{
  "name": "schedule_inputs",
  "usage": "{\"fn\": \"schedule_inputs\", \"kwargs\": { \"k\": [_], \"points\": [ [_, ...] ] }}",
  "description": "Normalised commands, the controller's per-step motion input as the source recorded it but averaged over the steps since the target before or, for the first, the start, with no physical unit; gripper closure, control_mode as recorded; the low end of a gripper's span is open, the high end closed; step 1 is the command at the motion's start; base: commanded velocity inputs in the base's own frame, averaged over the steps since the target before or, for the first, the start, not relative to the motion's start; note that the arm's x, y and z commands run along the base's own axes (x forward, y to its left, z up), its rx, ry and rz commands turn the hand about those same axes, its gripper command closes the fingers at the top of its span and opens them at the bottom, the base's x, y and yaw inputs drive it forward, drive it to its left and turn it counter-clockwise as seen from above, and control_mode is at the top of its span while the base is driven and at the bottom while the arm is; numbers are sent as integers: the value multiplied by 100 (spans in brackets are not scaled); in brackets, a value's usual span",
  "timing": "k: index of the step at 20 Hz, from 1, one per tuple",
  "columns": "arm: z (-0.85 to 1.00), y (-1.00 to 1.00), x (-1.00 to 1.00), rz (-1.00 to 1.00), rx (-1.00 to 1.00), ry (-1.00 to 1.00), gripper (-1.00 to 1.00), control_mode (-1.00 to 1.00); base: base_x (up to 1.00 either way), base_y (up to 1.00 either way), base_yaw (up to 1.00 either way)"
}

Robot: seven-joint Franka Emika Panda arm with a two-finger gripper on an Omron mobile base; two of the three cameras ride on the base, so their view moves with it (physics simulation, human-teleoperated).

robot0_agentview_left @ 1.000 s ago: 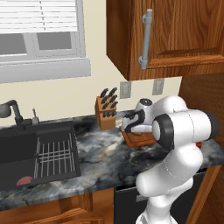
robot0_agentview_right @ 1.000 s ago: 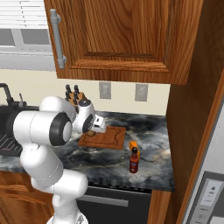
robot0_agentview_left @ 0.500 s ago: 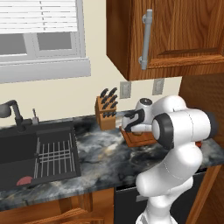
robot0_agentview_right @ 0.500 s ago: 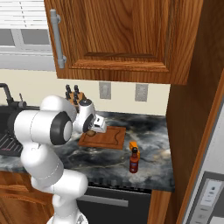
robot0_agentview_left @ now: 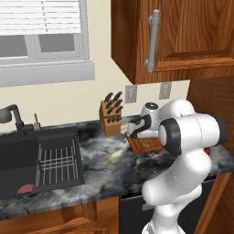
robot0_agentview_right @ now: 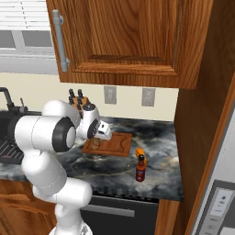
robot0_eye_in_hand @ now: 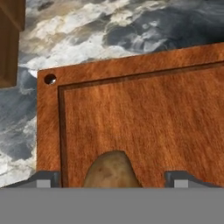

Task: Retrieve the reheated potato from the microwave, then place the potato, cheese, and condiment on the cutting board.

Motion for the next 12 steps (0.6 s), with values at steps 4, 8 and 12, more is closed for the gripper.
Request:
{"fn": "schedule_inputs", "kwargs": {
  "k": [4,8,12],
  "points": [
    [0,0,-13,-8,0,0,-100,-100,0,0,0],
    [3,0,-2,-8,1,0,-100,-100,0,0,0],
    [23,-7,-4,-7,3,-1,-100,-100,0,0,0]
  ]
}}
